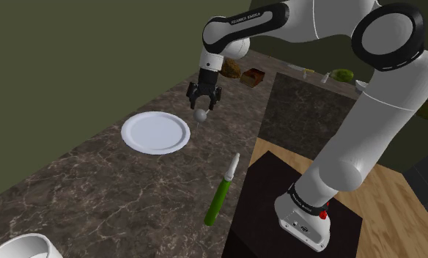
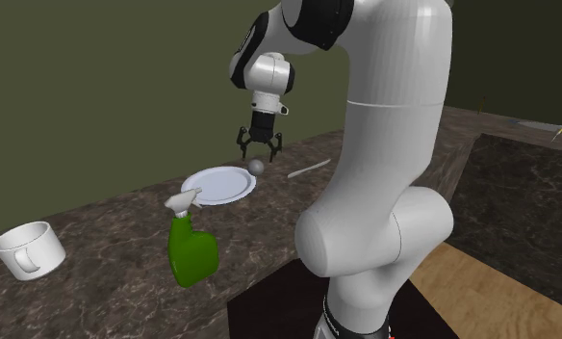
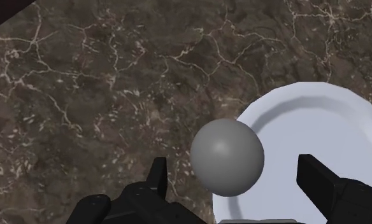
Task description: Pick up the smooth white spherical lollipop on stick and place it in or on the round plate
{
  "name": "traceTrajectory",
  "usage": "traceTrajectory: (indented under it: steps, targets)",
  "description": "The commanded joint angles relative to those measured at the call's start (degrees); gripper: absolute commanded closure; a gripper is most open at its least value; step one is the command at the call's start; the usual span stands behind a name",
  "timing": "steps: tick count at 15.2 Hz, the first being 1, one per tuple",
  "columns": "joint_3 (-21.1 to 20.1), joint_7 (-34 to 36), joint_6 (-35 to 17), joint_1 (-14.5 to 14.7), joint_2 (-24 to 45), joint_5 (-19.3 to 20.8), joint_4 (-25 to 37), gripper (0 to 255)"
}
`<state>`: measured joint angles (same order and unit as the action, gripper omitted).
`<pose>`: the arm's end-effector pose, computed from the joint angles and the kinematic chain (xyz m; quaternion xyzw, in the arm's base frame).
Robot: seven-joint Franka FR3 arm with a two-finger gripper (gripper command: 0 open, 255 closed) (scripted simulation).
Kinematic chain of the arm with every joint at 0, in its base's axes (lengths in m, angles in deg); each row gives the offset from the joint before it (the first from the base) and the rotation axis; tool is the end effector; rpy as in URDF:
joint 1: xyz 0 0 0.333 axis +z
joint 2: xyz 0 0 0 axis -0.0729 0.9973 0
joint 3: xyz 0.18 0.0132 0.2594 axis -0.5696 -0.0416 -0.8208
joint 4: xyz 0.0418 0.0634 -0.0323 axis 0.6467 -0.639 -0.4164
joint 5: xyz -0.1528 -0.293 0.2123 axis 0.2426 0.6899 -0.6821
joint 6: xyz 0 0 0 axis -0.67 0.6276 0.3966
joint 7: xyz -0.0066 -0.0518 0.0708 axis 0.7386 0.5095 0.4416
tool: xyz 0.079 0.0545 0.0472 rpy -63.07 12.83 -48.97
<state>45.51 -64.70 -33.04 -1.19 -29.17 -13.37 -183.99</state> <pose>0.5408 0.0591 0.3788 -0.9769 0.1367 0.1295 0.1013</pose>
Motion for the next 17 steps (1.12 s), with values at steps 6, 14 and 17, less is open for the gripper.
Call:
traceTrajectory:
  steps: [6,14,17]
  targets:
    - [-0.5,-0.2,-4.2,0.5,1.2,-0.7,-2.9,0]
    - [-0.5,-0.2,-4.1,0.5,1.2,-0.7,-2.9,255]
    - [-0.5,-0.2,-4.1,0.5,1.2,-0.7,-2.9,255]
